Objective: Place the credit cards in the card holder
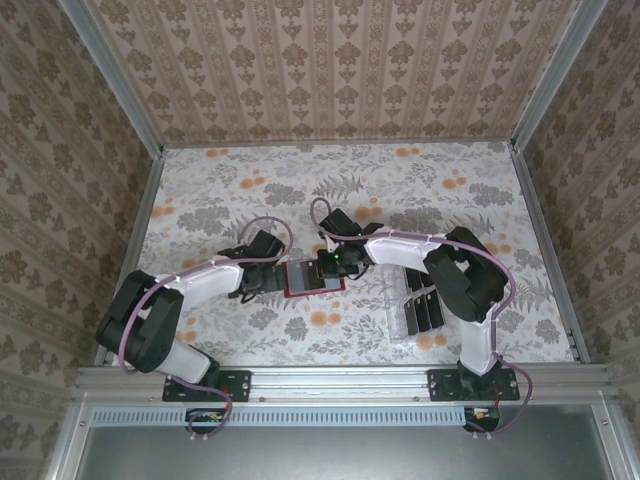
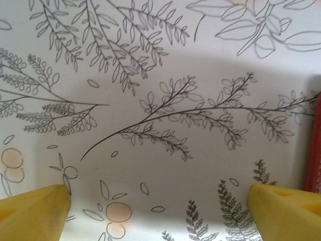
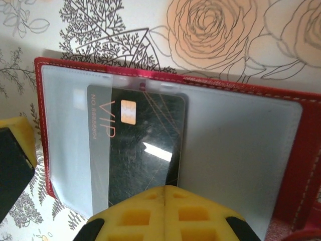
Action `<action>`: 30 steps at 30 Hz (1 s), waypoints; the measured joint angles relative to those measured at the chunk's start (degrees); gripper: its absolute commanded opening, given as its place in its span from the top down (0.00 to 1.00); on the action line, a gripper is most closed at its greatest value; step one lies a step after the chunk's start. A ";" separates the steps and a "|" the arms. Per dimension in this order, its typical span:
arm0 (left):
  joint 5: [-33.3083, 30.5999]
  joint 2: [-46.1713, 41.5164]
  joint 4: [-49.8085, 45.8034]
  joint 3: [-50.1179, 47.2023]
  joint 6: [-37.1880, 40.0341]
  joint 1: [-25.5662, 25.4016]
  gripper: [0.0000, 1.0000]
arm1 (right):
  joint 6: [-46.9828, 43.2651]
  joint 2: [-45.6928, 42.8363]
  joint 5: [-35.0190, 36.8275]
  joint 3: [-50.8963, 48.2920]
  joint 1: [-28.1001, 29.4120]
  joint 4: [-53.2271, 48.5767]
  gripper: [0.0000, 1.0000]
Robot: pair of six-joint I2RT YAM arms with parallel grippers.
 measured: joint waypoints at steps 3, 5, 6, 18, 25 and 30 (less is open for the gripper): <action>-0.02 0.22 0.02 0.13 0.00 0.00 0.00 | 0.22 0.35 -0.61 0.00 0.20 0.37 0.94; 0.00 0.22 0.02 0.13 0.00 0.00 0.00 | 0.46 0.44 -1.18 0.04 0.33 0.57 0.94; -0.02 0.22 0.00 0.13 0.00 0.00 0.00 | 0.61 0.46 -1.36 0.09 0.37 0.68 0.94; -0.02 0.63 -0.02 0.37 0.00 -0.02 0.00 | 0.76 -0.72 0.22 0.31 -0.17 0.46 0.93; -0.02 0.85 -0.07 0.55 0.00 -0.02 0.00 | -0.31 -0.76 2.40 0.37 -1.01 -1.51 0.94; -0.02 0.98 -0.20 0.66 0.00 -0.04 0.00 | -0.46 0.66 2.49 1.84 -0.98 -1.64 0.94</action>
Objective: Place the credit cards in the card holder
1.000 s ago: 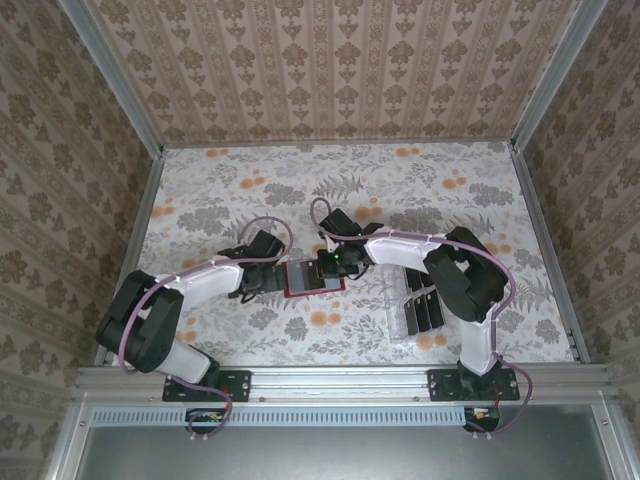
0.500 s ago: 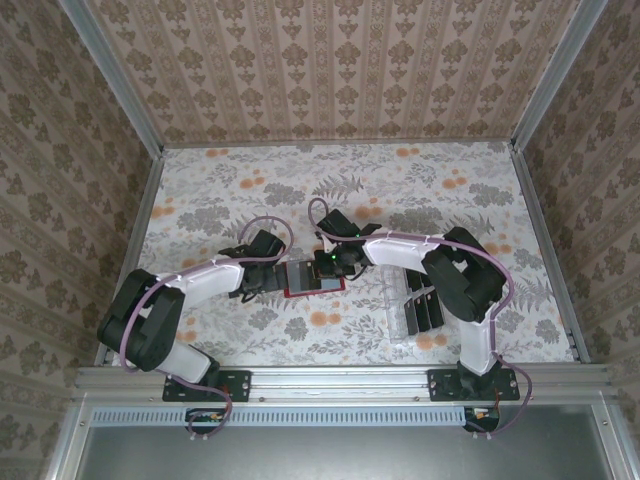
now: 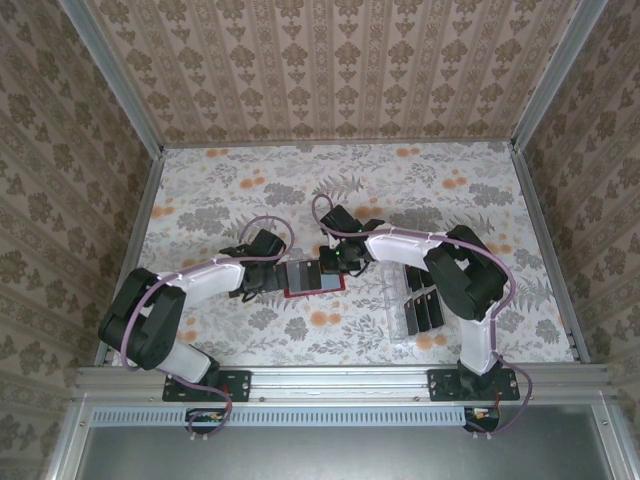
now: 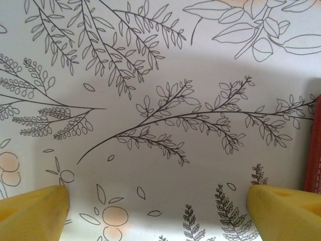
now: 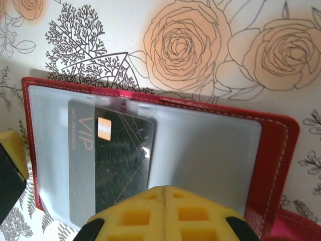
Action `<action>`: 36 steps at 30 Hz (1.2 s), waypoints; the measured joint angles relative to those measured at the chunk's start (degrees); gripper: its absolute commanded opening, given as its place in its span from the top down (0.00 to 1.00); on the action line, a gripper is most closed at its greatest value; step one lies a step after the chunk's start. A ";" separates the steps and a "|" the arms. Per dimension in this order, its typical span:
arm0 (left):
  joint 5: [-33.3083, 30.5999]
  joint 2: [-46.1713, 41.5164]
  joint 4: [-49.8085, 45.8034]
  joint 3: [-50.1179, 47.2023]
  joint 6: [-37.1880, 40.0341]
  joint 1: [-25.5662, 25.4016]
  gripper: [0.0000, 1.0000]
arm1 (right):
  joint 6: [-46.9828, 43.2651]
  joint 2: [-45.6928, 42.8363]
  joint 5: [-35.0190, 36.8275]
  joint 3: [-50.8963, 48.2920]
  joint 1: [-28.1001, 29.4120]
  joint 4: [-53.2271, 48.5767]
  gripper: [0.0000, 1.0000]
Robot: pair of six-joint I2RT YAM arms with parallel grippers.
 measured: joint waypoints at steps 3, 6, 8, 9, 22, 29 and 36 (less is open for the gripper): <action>-0.02 0.28 -0.09 0.22 0.00 -0.02 0.00 | 0.02 1.20 -0.11 1.29 0.13 0.00 0.94; -0.02 0.44 -0.28 0.39 0.00 -0.02 0.00 | 0.02 2.36 -0.35 2.84 0.57 0.02 0.94; -0.02 0.57 -0.33 0.48 0.00 -0.02 0.00 | 0.02 3.19 -0.87 3.80 1.01 0.04 0.94; -0.02 0.57 -0.33 0.48 0.00 -0.02 0.00 | 0.04 3.45 -1.07 4.07 1.18 0.09 0.94; 0.00 0.61 -0.31 0.48 0.00 -0.02 0.00 | 2.40 5.05 -5.29 5.84 2.49 2.40 0.94; 0.00 0.61 -0.31 0.48 0.00 -0.02 0.00 | 3.48 7.04 -6.71 7.50 3.91 3.58 0.94; -0.02 0.63 -0.28 0.48 0.00 -0.07 0.00 | 3.48 5.75 -6.78 6.08 3.72 3.98 0.94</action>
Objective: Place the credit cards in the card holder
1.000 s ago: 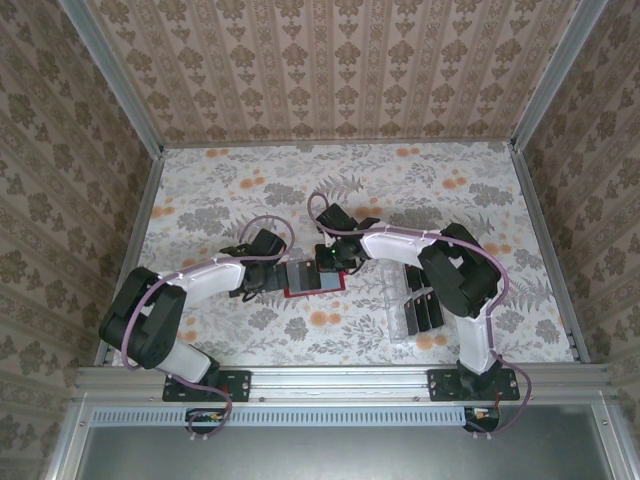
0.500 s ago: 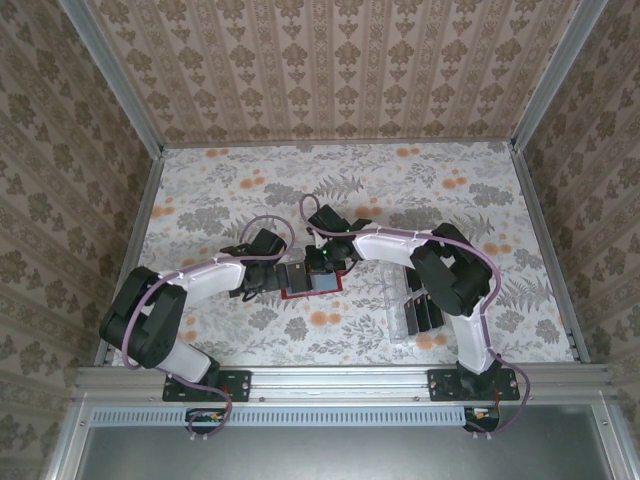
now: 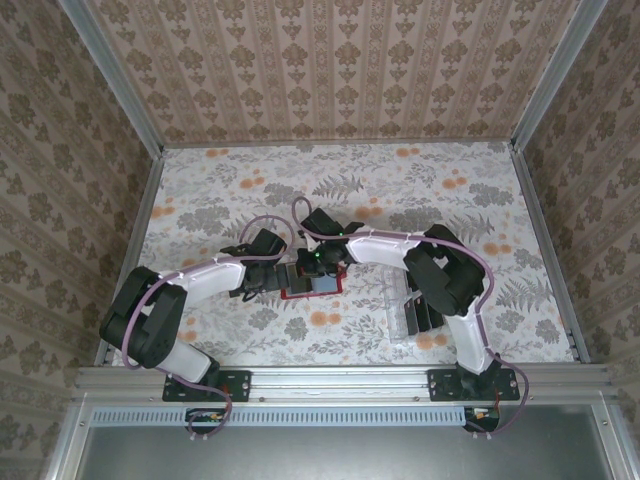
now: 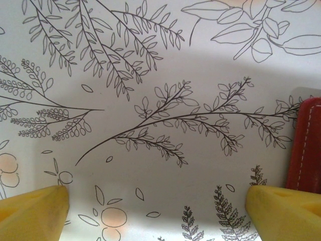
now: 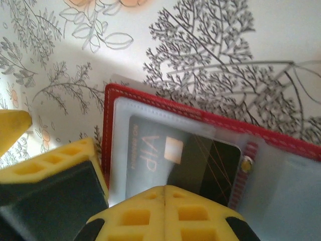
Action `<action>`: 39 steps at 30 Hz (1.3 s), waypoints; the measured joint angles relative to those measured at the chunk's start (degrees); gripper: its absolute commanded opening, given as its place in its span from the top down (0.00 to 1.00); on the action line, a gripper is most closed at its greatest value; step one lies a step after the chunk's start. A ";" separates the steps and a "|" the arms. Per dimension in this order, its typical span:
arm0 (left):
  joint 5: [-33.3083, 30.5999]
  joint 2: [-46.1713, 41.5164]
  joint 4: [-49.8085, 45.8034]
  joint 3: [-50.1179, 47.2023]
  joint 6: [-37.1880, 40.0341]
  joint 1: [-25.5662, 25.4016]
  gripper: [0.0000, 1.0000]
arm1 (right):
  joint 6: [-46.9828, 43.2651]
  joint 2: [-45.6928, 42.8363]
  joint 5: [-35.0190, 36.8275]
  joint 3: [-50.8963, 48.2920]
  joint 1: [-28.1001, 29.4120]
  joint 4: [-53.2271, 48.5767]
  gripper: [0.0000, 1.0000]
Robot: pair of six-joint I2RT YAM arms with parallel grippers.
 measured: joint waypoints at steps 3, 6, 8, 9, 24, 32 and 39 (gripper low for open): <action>0.00 0.04 0.00 0.00 0.00 0.00 0.00 | 0.00 -3.10 0.66 -2.49 -0.48 -0.07 0.94; 0.00 0.09 0.02 0.04 0.00 0.00 0.00 | -0.04 -5.68 1.60 -3.91 -1.25 -0.07 0.94; 0.00 0.11 0.02 0.04 0.00 0.00 0.00 | -0.13 -6.32 2.38 -4.28 -1.60 -0.07 0.94; 0.00 0.11 0.02 0.07 0.00 0.00 0.00 | -0.20 -6.32 2.58 -4.42 -1.66 -0.07 0.94; -0.04 0.39 -0.15 0.26 0.00 -0.33 0.00 | -0.22 -2.54 2.78 -5.05 -1.22 -0.11 0.95; -0.07 0.46 -0.13 0.28 0.00 -0.33 0.00 | -0.22 -1.53 2.80 -3.10 0.42 -0.15 0.95; -0.04 0.46 -0.11 0.28 0.00 -0.33 0.00 | -0.22 -0.70 2.82 -1.92 0.83 -1.14 0.95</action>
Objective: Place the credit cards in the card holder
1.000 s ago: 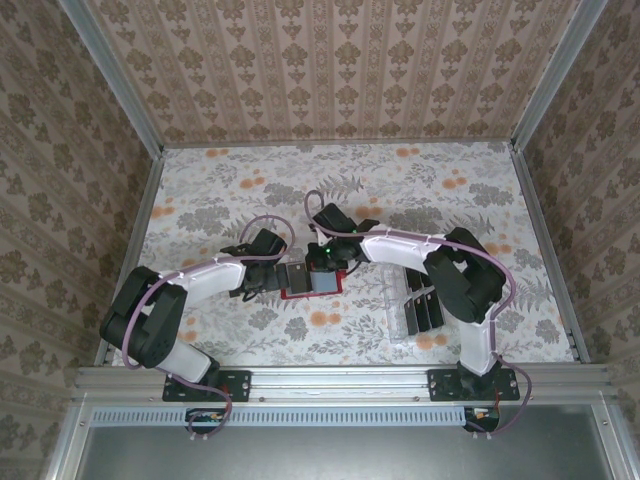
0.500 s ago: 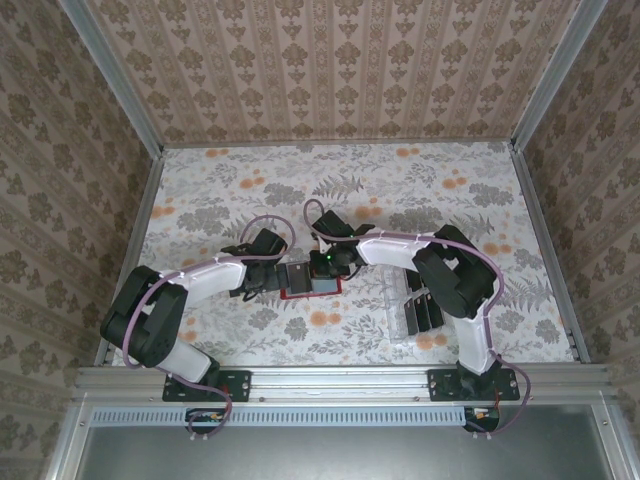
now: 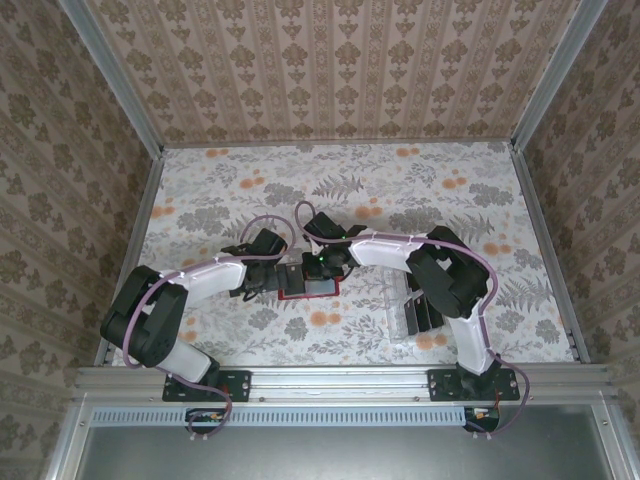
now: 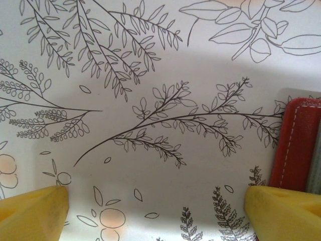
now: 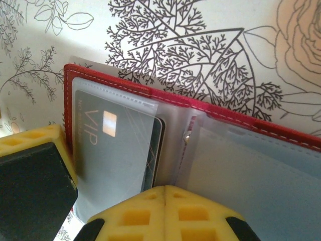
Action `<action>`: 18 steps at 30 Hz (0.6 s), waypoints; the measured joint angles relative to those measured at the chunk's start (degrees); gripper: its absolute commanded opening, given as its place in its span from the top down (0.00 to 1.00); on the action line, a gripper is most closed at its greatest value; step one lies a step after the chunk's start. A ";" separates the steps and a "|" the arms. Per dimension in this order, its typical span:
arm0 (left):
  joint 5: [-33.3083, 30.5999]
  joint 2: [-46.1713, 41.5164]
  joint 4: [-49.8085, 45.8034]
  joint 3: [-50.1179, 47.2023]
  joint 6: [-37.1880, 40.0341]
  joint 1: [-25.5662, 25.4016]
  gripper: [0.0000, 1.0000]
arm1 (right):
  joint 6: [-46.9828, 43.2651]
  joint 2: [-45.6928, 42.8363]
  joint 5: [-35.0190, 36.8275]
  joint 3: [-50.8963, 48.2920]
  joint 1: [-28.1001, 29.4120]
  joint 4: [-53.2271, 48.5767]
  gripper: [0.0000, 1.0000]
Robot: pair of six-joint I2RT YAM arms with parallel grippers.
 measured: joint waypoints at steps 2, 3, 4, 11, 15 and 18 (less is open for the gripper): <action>0.00 0.00 0.02 0.00 0.00 0.00 0.00 | 0.00 0.33 0.04 0.59 0.07 -0.48 0.95; 0.00 0.00 0.00 0.00 -0.02 0.00 0.00 | 0.00 0.42 0.07 0.87 0.09 -0.90 0.95; 0.00 0.00 0.00 0.00 0.00 0.00 0.00 | -0.02 0.42 0.15 0.98 0.09 -1.09 0.94; 0.00 -0.07 -0.02 0.00 0.00 0.00 0.00 | -0.11 -0.22 0.79 0.09 0.02 -0.92 0.74; 0.00 -0.39 -0.09 -0.02 0.00 0.04 0.00 | -0.20 -3.89 0.81 -4.00 -0.72 0.26 0.72; 0.31 -0.81 0.07 -0.04 0.02 0.44 0.00 | -0.17 -5.97 0.81 -6.69 -1.29 0.44 0.72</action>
